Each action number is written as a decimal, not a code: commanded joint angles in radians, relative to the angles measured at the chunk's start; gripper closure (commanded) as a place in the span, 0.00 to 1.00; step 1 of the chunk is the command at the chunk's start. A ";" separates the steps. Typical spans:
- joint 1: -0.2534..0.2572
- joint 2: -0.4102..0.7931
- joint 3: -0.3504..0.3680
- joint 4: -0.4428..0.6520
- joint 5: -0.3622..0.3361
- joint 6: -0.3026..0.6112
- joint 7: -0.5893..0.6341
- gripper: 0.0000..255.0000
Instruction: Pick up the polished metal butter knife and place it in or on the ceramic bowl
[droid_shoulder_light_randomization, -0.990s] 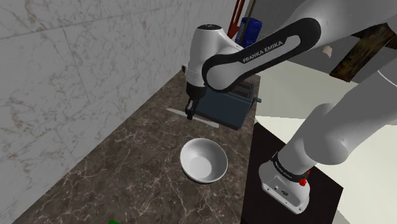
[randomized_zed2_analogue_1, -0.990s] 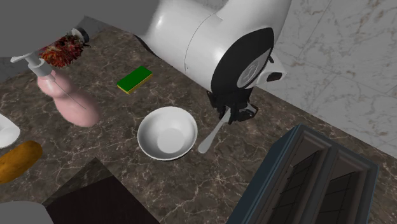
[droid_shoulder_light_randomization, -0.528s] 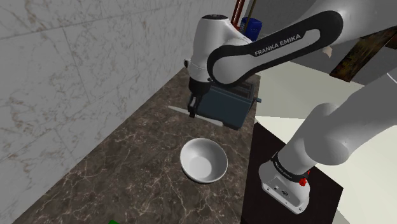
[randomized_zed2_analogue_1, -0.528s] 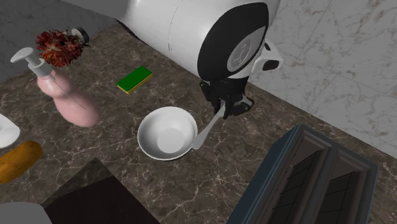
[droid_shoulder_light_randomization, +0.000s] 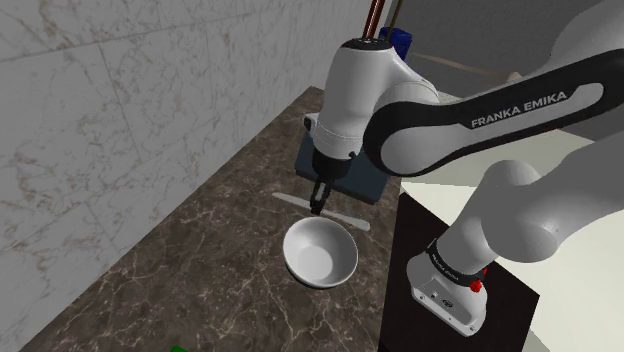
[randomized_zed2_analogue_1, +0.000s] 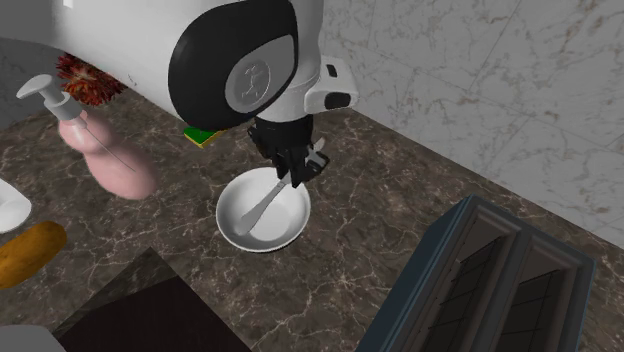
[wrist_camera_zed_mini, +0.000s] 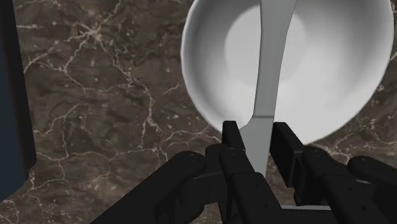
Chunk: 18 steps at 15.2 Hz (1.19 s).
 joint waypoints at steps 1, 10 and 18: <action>0.040 -0.064 0.023 -0.027 0.034 -0.034 0.036 1.00; 0.071 -0.019 0.077 -0.103 0.075 0.089 0.072 1.00; 0.057 0.097 0.113 -0.145 0.073 0.246 0.082 1.00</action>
